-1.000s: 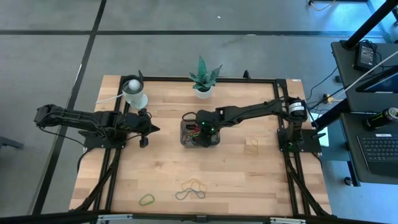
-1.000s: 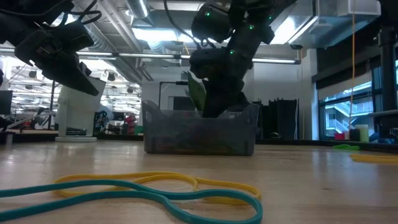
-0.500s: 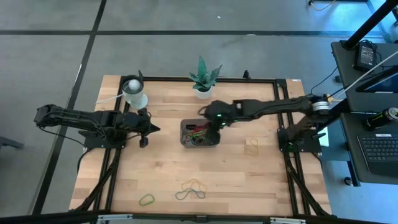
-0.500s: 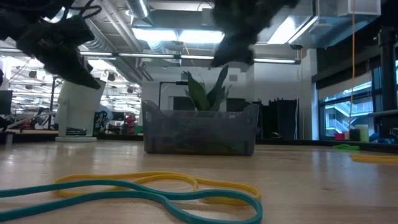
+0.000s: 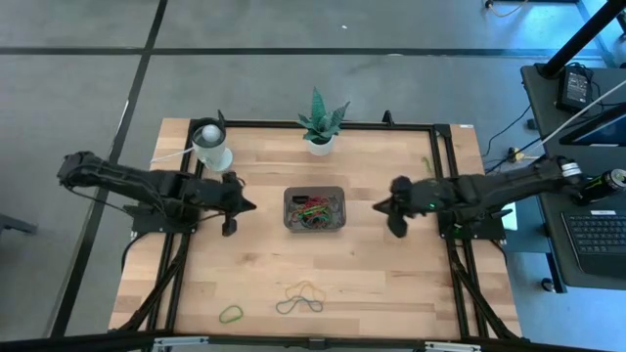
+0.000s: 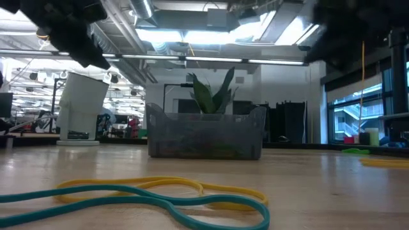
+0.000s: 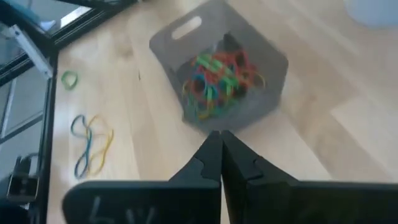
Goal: Pick and place rubber bands into bin
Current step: Put the blue rubber band into the black bin, then put the green rubber band into the black bin
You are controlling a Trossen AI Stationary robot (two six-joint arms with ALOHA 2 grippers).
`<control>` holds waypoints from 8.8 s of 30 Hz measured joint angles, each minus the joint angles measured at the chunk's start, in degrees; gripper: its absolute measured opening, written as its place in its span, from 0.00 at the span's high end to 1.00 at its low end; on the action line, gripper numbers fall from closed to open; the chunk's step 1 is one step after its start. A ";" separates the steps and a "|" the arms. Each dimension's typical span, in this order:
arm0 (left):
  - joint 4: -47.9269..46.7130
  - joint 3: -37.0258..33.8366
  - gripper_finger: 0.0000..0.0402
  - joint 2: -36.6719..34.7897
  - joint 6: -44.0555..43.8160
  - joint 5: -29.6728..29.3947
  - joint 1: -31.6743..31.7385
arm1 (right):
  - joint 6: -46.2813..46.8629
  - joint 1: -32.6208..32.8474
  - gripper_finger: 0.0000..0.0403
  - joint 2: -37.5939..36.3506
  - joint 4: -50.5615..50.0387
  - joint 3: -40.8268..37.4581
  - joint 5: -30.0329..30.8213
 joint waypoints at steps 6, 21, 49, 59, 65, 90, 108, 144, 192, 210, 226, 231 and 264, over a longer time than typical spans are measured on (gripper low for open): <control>-0.63 8.56 1.00 13.11 -4.08 -5.23 -7.33 | 5.76 4.09 1.00 -9.57 0.17 -11.00 -0.03; -11.42 40.66 1.00 49.06 -13.16 -8.96 -20.98 | 3.40 7.11 1.00 -11.44 0.51 -16.17 -2.88; -15.67 57.70 0.70 76.56 -41.80 5.00 -30.53 | -2.93 7.24 1.00 -11.44 -1.83 -16.17 -5.72; -15.14 57.97 0.55 82.58 -40.16 3.82 -30.59 | -3.08 7.22 1.00 -11.42 -3.35 -16.17 -5.70; -15.63 57.86 0.63 82.71 -36.66 4.04 -30.54 | -2.98 7.22 1.00 -11.42 -3.39 -16.17 -5.68; -22.53 57.60 1.00 60.45 -30.85 -5.54 -30.64 | -3.14 7.22 1.00 -11.40 -3.44 -16.15 -3.12; -21.92 57.61 1.00 44.25 13.67 -19.00 -9.88 | 1.90 7.22 1.00 -11.40 -2.78 -16.15 -1.32; -19.43 57.61 1.00 73.20 48.47 27.65 17.32 | 19.66 7.15 1.00 -11.40 -2.42 -16.12 11.32; -55.17 56.88 0.85 51.93 -46.39 1.61 -12.67 | 2.87 7.19 1.00 -11.41 -6.28 -16.12 4.64; -27.59 38.09 0.67 52.50 -87.18 8.21 -40.73 | 2.87 7.19 1.00 -11.40 -5.79 -16.12 4.72; -19.30 38.37 0.70 69.14 -84.32 18.39 -44.11 | 2.91 7.18 1.00 -11.40 -5.62 -16.12 4.72; -18.07 38.48 0.77 70.52 -84.62 18.36 -43.81 | 2.87 7.19 1.00 -11.42 -5.60 -16.12 4.74; -45.23 54.37 1.00 50.68 -69.62 -2.26 -30.77 | 3.17 7.19 1.00 -11.41 -4.49 -16.12 4.72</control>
